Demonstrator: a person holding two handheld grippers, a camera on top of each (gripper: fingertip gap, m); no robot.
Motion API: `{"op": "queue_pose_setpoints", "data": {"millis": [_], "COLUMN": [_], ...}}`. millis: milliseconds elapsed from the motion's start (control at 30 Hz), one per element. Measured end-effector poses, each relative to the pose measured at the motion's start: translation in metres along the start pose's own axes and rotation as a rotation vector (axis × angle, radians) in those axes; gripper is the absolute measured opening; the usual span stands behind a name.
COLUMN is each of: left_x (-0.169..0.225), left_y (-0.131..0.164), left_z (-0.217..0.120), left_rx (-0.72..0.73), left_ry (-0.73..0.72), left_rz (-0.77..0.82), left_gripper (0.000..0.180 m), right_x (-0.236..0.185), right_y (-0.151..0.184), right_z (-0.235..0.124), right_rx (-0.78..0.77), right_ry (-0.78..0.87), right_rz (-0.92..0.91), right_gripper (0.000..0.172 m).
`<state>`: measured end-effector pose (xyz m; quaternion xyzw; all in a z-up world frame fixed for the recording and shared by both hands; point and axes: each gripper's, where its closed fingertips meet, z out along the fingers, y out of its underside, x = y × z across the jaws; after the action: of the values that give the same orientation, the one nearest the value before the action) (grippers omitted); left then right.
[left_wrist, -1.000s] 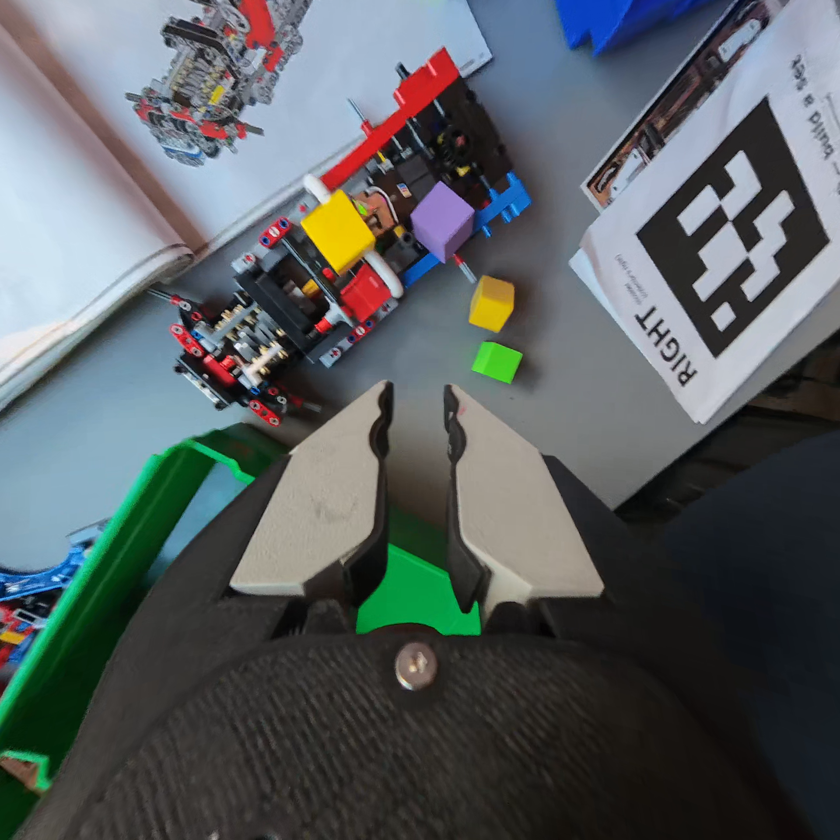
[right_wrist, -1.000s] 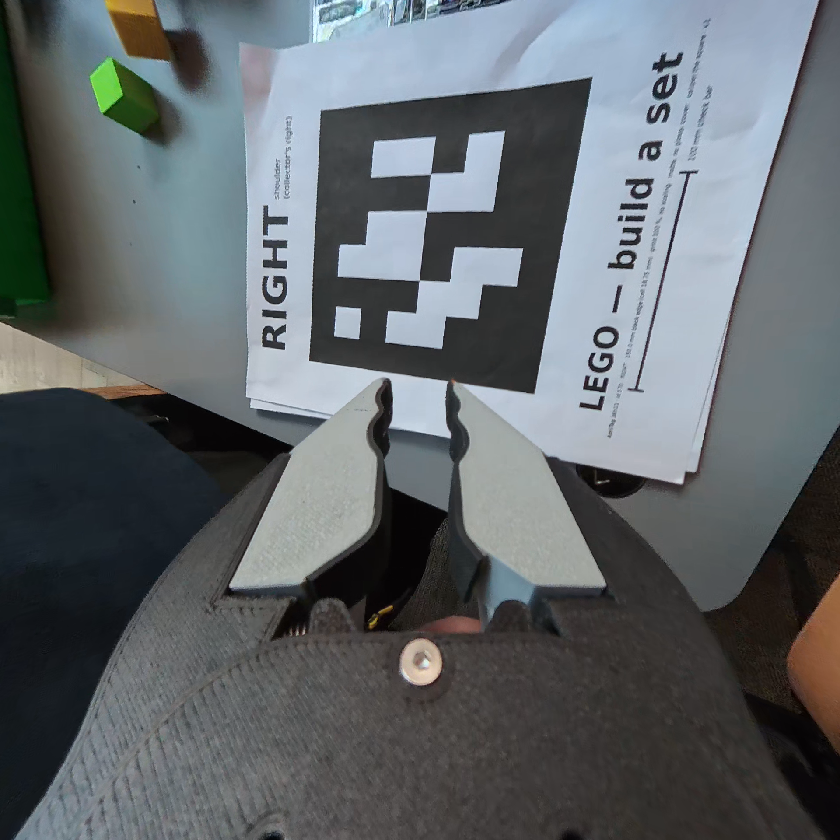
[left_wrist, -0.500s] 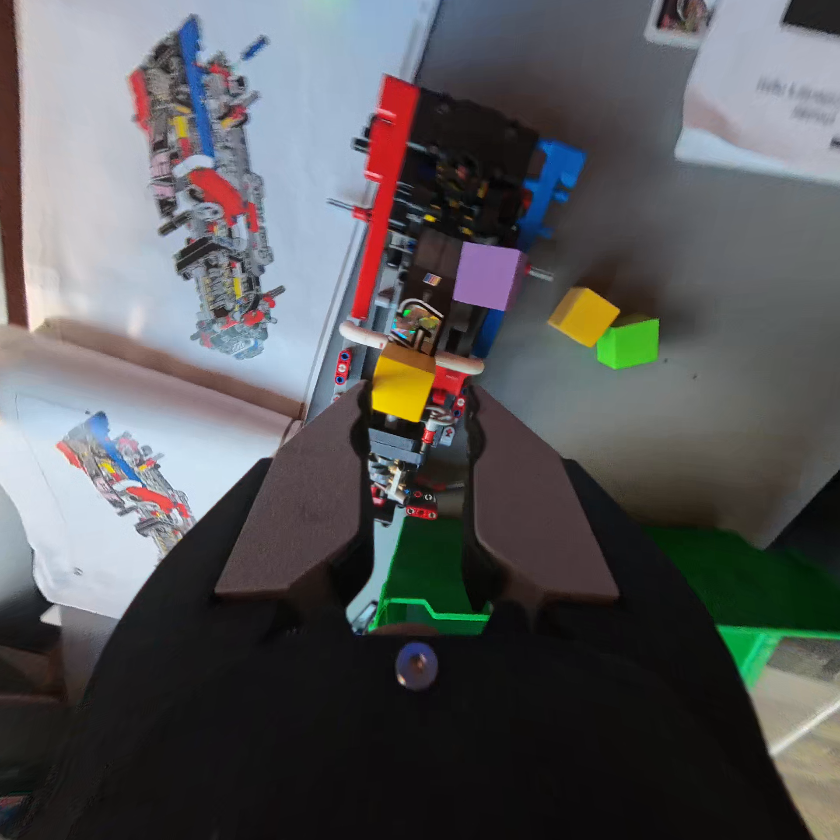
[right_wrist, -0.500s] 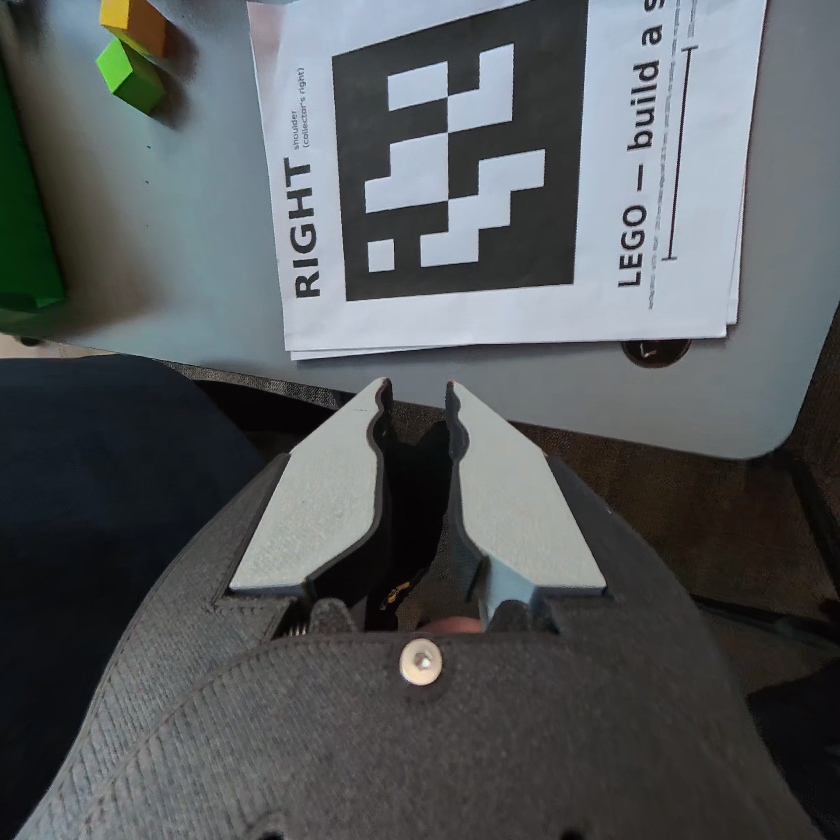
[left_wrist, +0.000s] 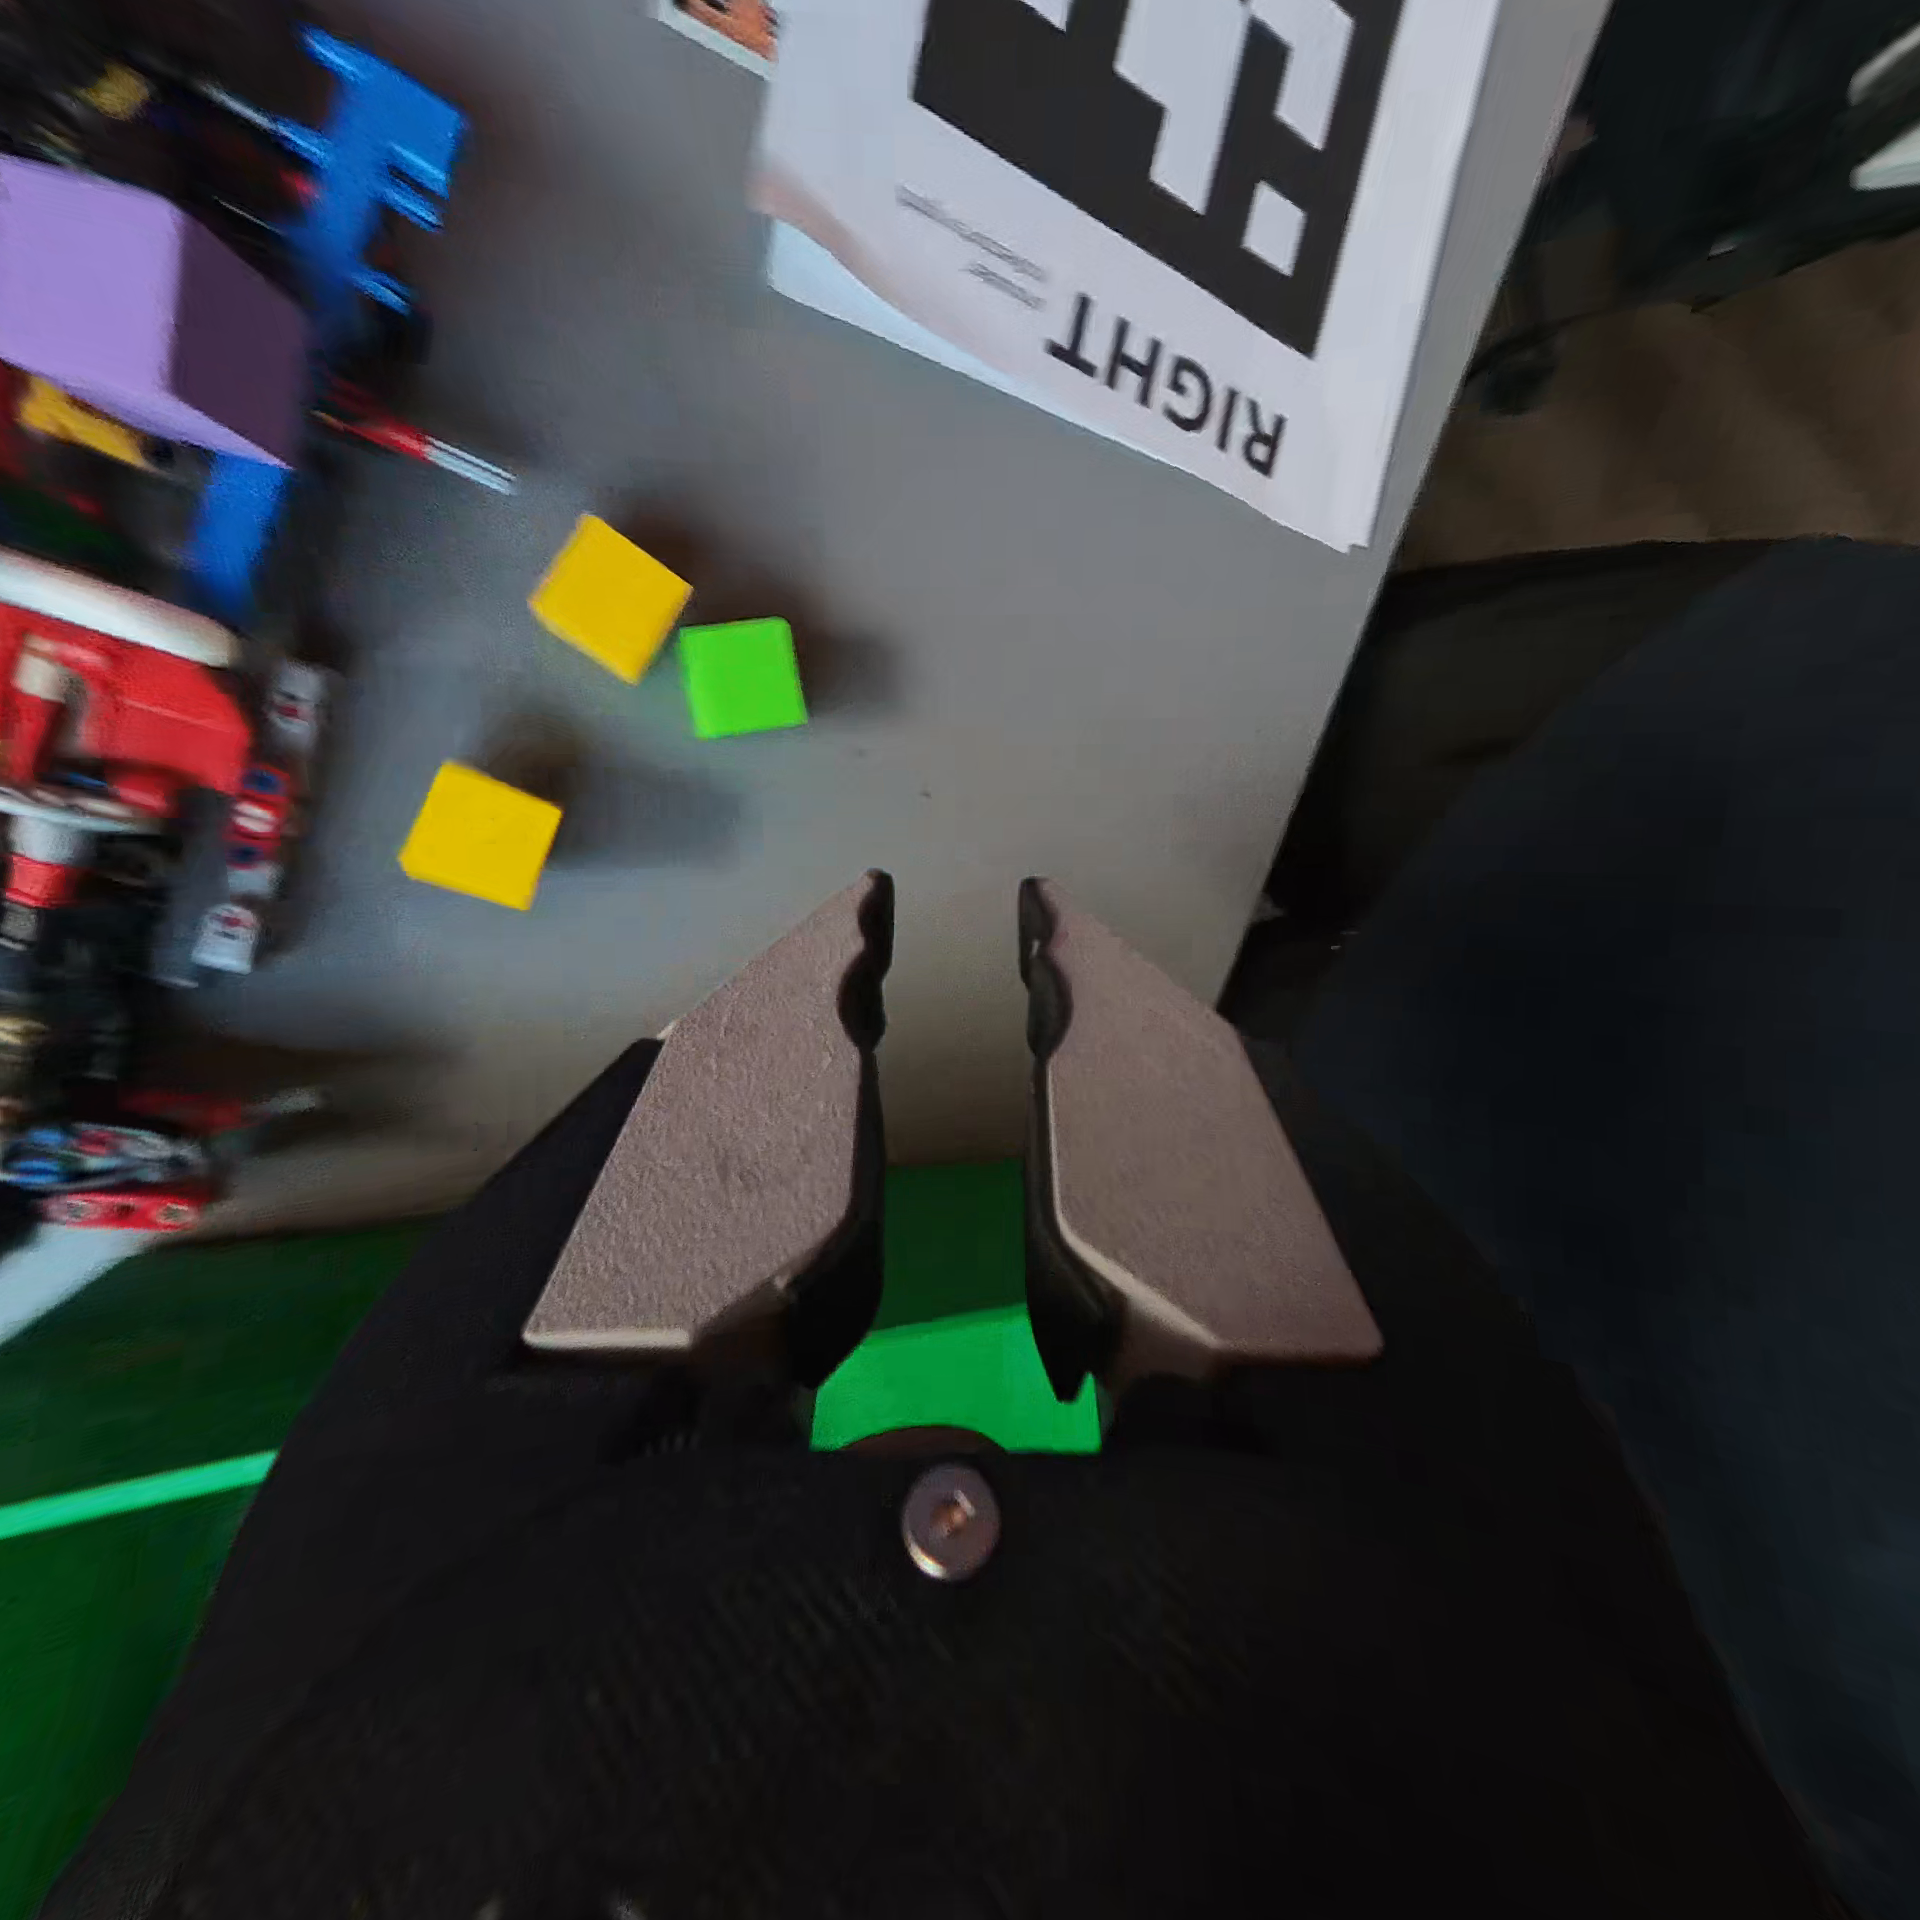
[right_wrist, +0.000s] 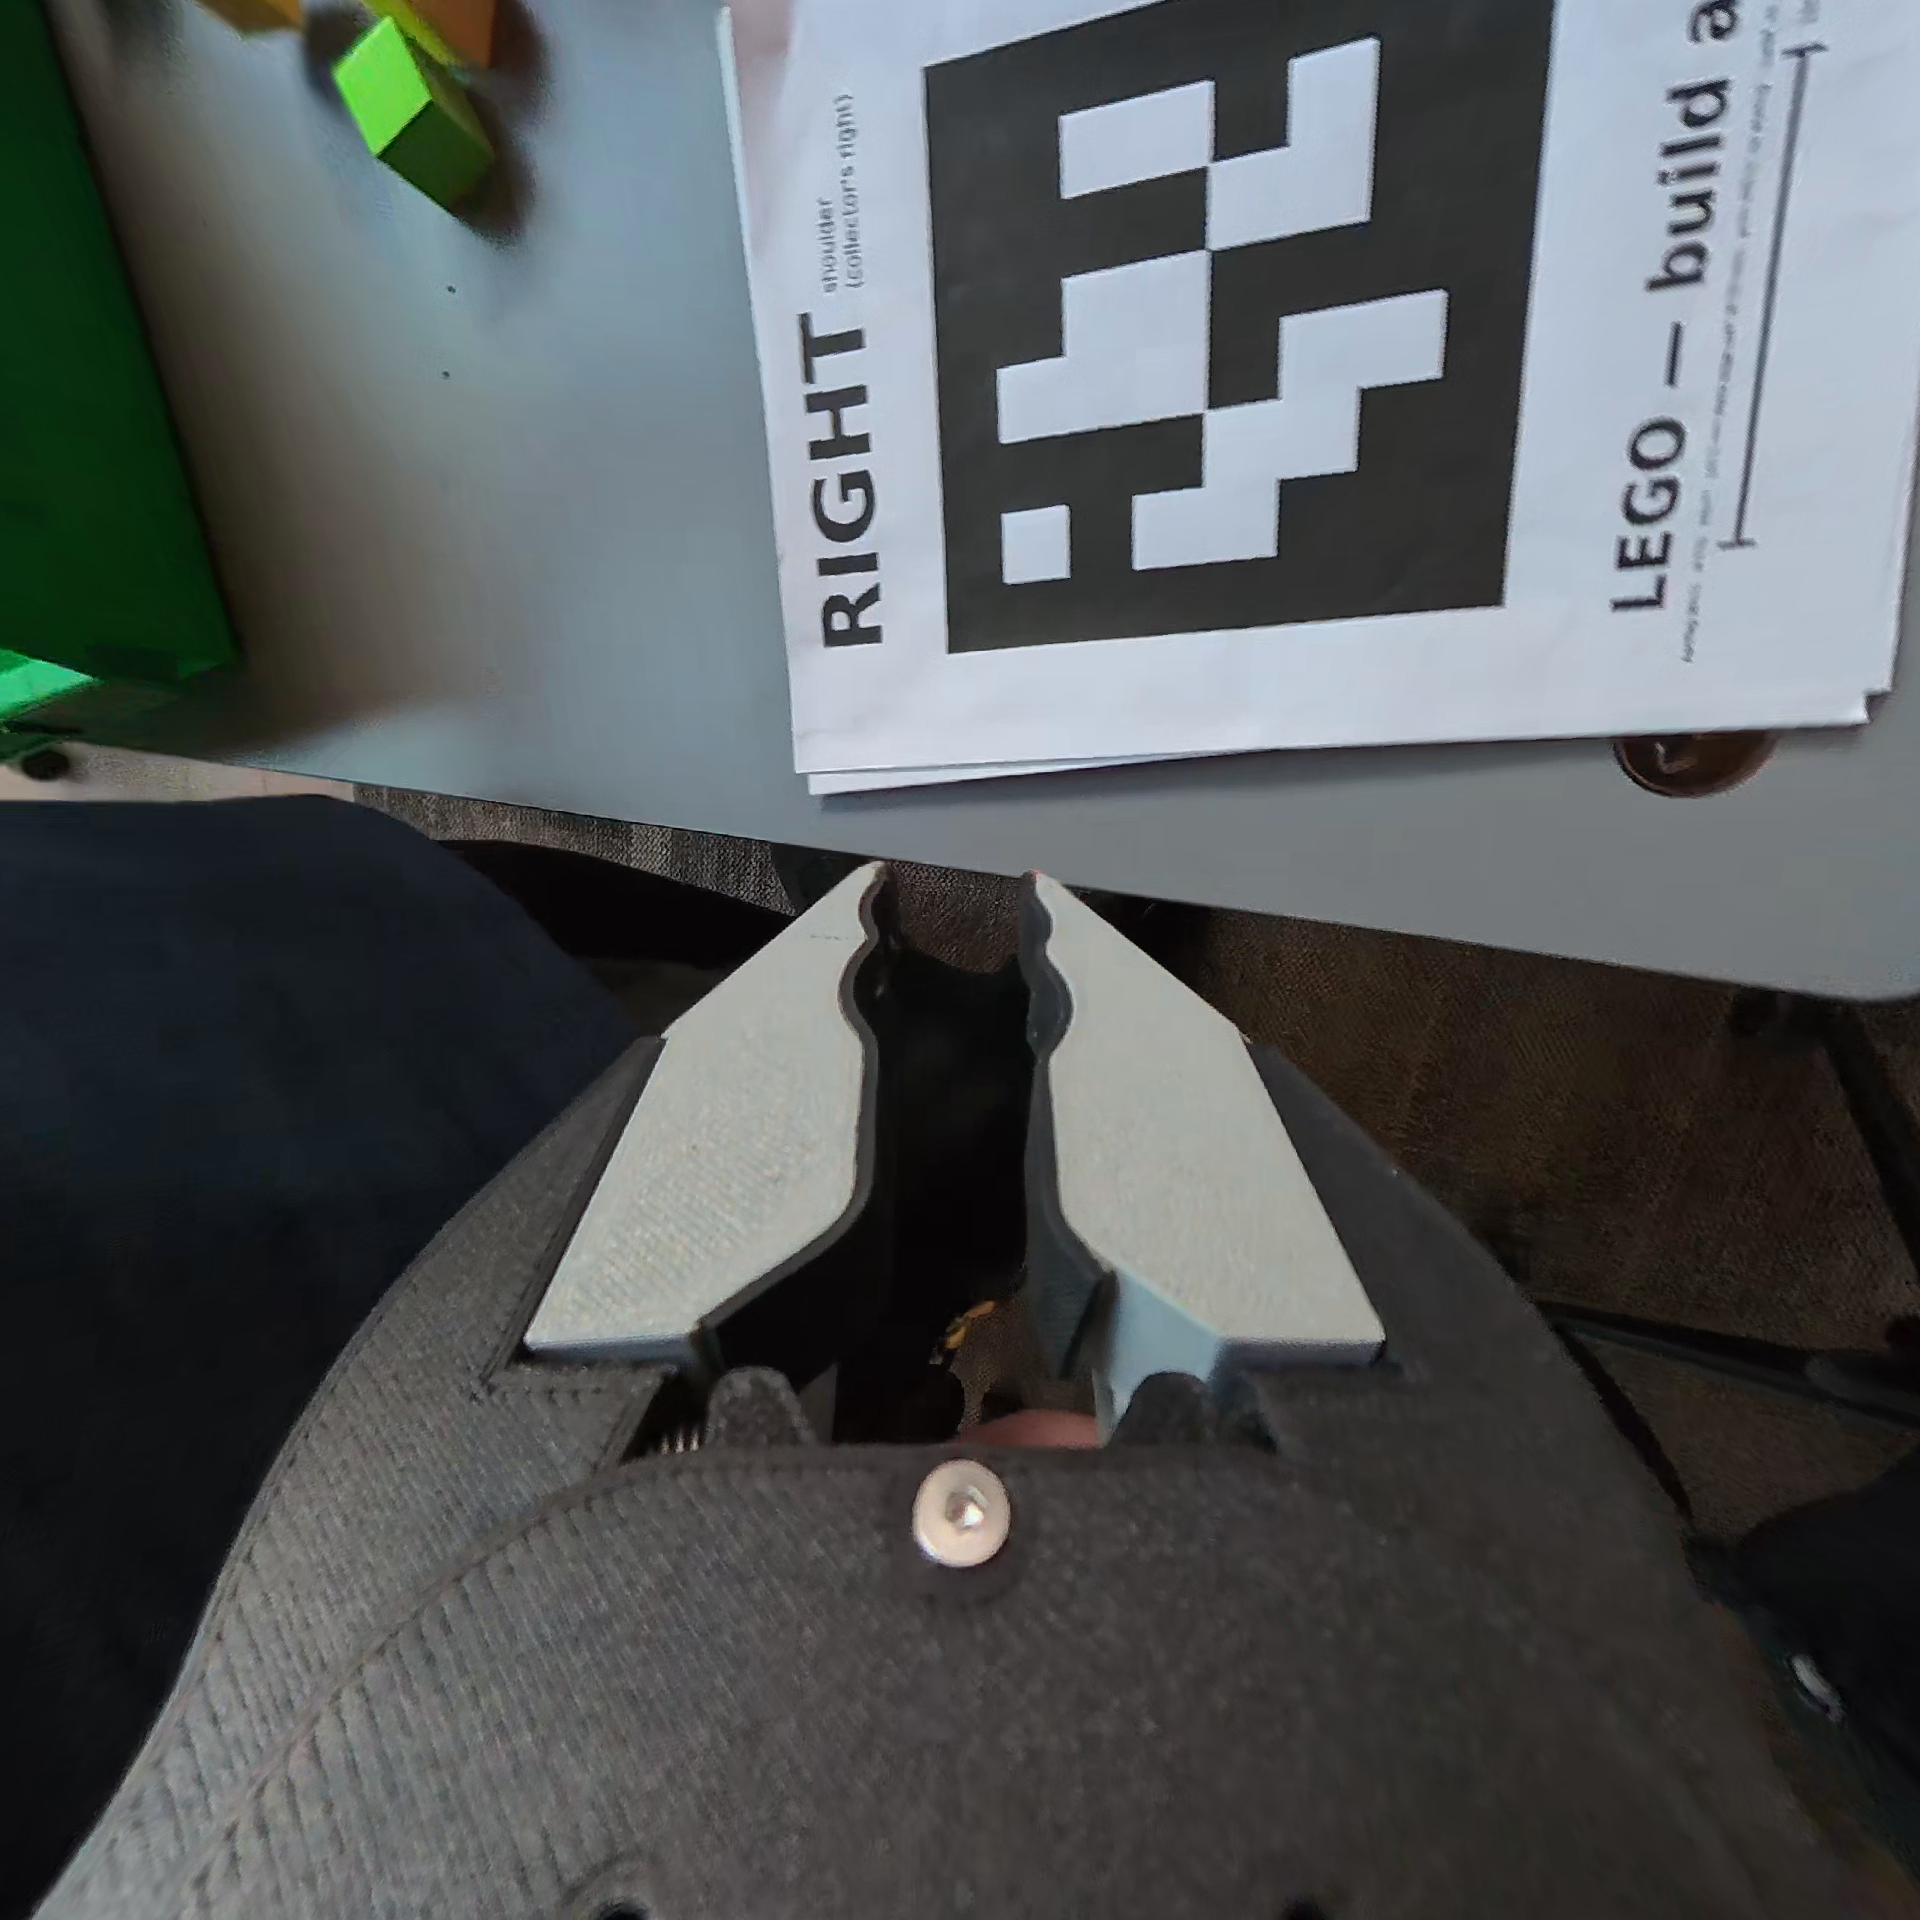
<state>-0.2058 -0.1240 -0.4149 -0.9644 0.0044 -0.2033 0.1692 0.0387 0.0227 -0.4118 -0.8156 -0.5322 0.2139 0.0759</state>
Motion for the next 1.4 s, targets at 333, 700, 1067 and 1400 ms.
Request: {"op": "queue_pose_setpoints", "data": {"millis": [333, 700, 1067, 1400], "left_x": [0.074, 0.148, 0.267, 0.388], "left_y": [0.028, 0.074, 0.204, 0.304], "left_z": [-0.002, 0.02, 0.096, 0.171], "left_rx": [0.104, 0.172, 0.126, -0.006], "left_ry": [0.07, -0.097, -0.164, 0.015], "left_rz": [-0.09, -0.568, -1.118, -1.36], "left_gripper": [0.02, 0.015, 0.009, 0.009], "right_x": [-0.037, -0.093, -0.152, -0.166], "right_y": [-0.042, -0.15, -0.256, -0.259], "right_z": [0.046, 0.091, 0.156, 0.194], "right_rx": [-0.112, -0.072, 0.07, 0.028], "right_ry": [-0.162, -0.489, -0.358, -0.177], "right_rz": [-0.235, -0.553, -0.578, -0.541], "right_gripper": [0.022, 0.032, 0.042, 0.034]}}
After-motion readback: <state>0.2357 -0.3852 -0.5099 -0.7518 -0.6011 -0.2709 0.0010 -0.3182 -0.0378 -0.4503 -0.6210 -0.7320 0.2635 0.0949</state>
